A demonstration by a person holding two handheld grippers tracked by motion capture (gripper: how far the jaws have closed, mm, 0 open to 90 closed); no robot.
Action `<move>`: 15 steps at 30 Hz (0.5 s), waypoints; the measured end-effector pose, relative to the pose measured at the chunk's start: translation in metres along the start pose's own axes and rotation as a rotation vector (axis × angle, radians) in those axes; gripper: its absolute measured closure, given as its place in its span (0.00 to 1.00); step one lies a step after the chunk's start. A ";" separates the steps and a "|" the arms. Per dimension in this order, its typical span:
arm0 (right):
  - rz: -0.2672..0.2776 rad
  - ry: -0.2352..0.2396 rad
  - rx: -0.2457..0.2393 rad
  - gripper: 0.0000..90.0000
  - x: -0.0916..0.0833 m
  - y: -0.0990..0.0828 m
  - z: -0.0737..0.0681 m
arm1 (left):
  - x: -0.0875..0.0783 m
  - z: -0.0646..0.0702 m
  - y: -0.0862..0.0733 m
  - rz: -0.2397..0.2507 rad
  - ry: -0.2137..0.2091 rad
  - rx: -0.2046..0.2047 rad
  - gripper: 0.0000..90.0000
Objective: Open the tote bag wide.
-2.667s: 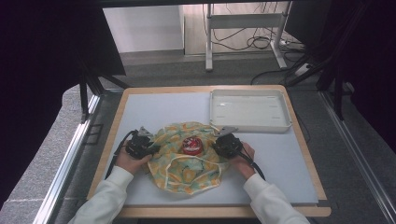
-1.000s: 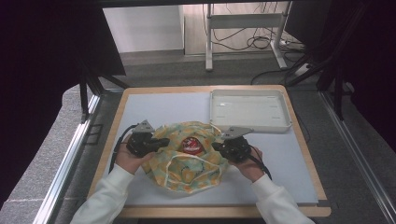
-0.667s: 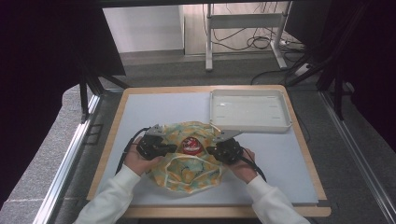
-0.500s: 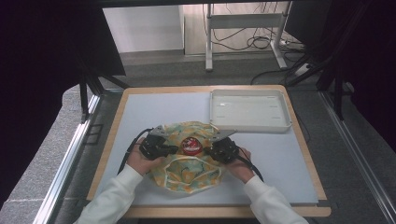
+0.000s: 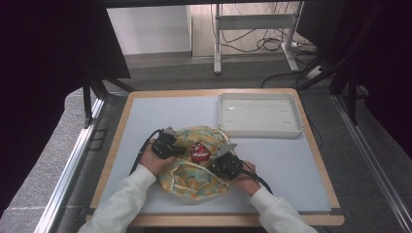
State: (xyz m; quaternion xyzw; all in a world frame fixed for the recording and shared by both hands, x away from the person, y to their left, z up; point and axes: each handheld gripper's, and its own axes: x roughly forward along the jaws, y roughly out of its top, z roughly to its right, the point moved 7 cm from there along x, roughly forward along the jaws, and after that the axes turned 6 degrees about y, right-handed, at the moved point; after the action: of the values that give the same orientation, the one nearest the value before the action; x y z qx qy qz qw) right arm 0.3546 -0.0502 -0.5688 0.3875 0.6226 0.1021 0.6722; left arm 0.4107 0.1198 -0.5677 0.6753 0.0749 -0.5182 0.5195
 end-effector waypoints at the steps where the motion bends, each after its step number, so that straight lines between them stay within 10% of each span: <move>1: -0.002 0.013 0.003 0.99 0.000 -0.002 -0.003 | 0.002 -0.001 0.002 -0.003 0.003 -0.002 1.00; 15: -0.027 0.131 -0.056 0.99 0.002 -0.018 -0.034 | 0.021 -0.010 0.007 -0.021 0.021 -0.038 1.00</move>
State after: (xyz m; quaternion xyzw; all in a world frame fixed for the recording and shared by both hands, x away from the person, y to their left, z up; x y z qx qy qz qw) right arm 0.3175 -0.0482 -0.5791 0.3526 0.6675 0.1354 0.6417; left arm 0.4310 0.1151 -0.5800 0.6697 0.0973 -0.5152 0.5259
